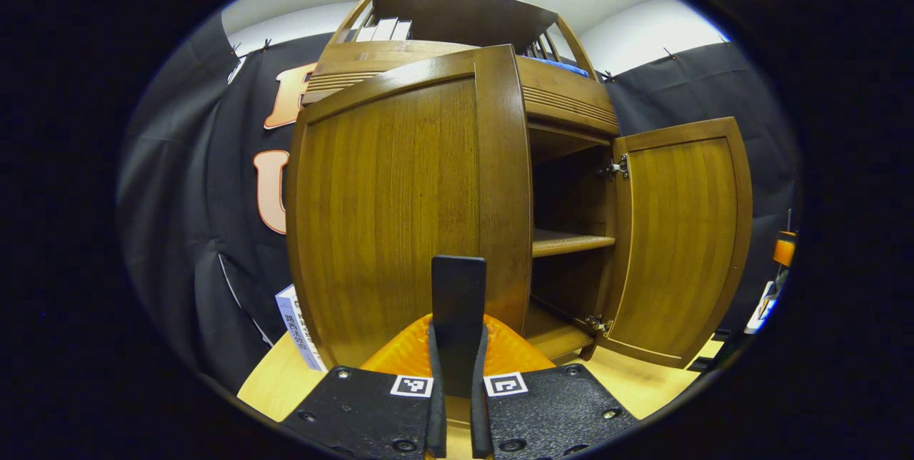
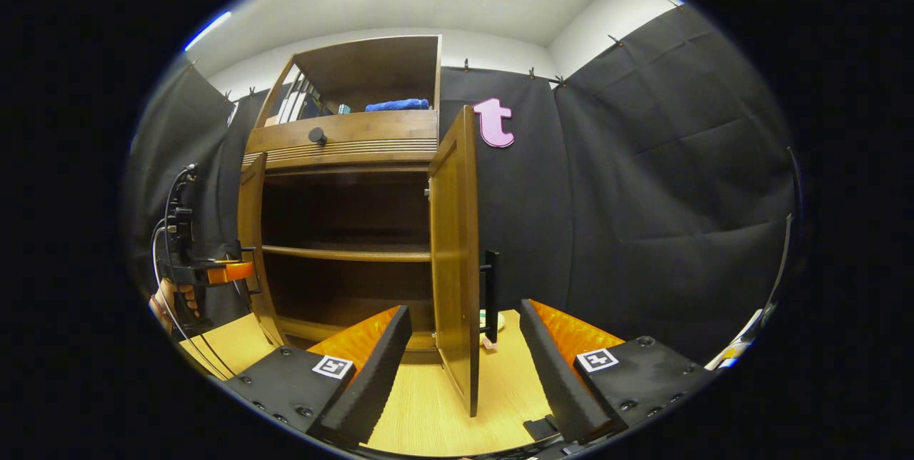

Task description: Open the right door of the double-door shoe cabinet with the right hand, and open the left door with the left hand.

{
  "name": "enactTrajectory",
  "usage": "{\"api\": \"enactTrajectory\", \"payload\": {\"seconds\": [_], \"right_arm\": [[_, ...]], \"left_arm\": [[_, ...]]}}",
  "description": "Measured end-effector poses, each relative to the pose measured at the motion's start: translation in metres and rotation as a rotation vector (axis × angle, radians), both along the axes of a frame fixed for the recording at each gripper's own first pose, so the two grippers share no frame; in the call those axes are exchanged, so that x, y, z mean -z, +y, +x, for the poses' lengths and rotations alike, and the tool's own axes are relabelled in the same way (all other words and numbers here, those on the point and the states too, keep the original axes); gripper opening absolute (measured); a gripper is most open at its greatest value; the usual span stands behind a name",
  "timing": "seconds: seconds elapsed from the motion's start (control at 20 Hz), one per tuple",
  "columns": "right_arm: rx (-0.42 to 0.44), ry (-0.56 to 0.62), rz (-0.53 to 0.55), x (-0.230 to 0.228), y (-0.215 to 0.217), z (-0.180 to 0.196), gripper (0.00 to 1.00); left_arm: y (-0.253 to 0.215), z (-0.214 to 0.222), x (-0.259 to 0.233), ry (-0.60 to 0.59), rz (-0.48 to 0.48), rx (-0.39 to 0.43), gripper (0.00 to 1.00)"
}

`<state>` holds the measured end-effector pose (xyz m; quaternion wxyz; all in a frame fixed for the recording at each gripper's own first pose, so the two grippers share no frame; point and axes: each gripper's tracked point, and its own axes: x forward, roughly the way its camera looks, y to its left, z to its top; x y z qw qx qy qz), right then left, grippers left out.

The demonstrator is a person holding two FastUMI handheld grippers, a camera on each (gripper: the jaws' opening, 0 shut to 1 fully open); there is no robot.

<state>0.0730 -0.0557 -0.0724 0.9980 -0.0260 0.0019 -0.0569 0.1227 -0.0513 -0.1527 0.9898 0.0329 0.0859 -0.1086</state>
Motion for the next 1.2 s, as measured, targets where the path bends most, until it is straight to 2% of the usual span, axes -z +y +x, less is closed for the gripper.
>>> {"api": "enactTrajectory", "payload": {"seconds": [0.05,0.15,0.2,0.25,0.3,0.4,0.45,0.8,0.9,0.95,1.0,1.05,1.15,1.2], "right_arm": [[-0.004,0.002,0.003,0.001,0.001,0.001,0.9],[-0.012,0.007,0.008,0.001,0.004,0.0,0.9],[-0.016,0.009,0.01,0.002,0.005,0.0,0.98],[-0.021,0.011,0.011,0.003,0.007,-0.001,0.98],[-0.025,0.013,0.01,0.002,0.008,-0.001,0.9],[-0.028,0.015,0.007,0.003,0.008,-0.001,0.9],[-0.03,0.017,0.005,0.003,0.009,-0.001,0.98],[-0.055,0.023,0.004,0.005,0.014,0.0,0.98],[-0.061,0.027,0.003,0.006,0.015,-0.001,0.98],[-0.065,0.03,0.003,0.006,0.016,-0.001,0.9],[-0.069,0.031,0.004,0.007,0.016,-0.001,0.9],[-0.073,0.033,0.004,0.007,0.017,-0.001,0.98],[-0.079,0.041,0.001,0.009,0.018,-0.002,0.98],[-0.081,0.044,-0.001,0.009,0.018,-0.002,0.9]], "left_arm": [[0.005,-0.004,-0.001,0.002,0.001,-0.002,0.13],[0.011,-0.009,-0.003,0.003,0.006,-0.006,0.12],[0.014,-0.013,-0.004,0.001,0.01,-0.008,0.11],[0.017,-0.016,-0.004,-0.001,0.013,-0.012,0.11],[0.02,-0.017,-0.005,-0.004,0.015,-0.015,0.13],[0.027,-0.022,-0.006,-0.007,0.02,-0.023,0.13],[0.03,-0.025,-0.006,-0.007,0.025,-0.027,0.13],[0.058,-0.04,-0.011,-0.009,0.023,-0.059,0.12],[0.066,-0.043,-0.011,-0.007,0.021,-0.069,0.09],[0.07,-0.046,-0.012,-0.007,0.024,-0.073,0.07],[0.076,-0.051,-0.014,-0.011,0.029,-0.079,0.07],[0.079,-0.052,-0.014,-0.016,0.029,-0.085,0.07],[0.085,-0.054,-0.014,-0.016,0.023,-0.095,0.07],[0.089,-0.054,-0.014,-0.014,0.026,-0.101,0.07]]}}
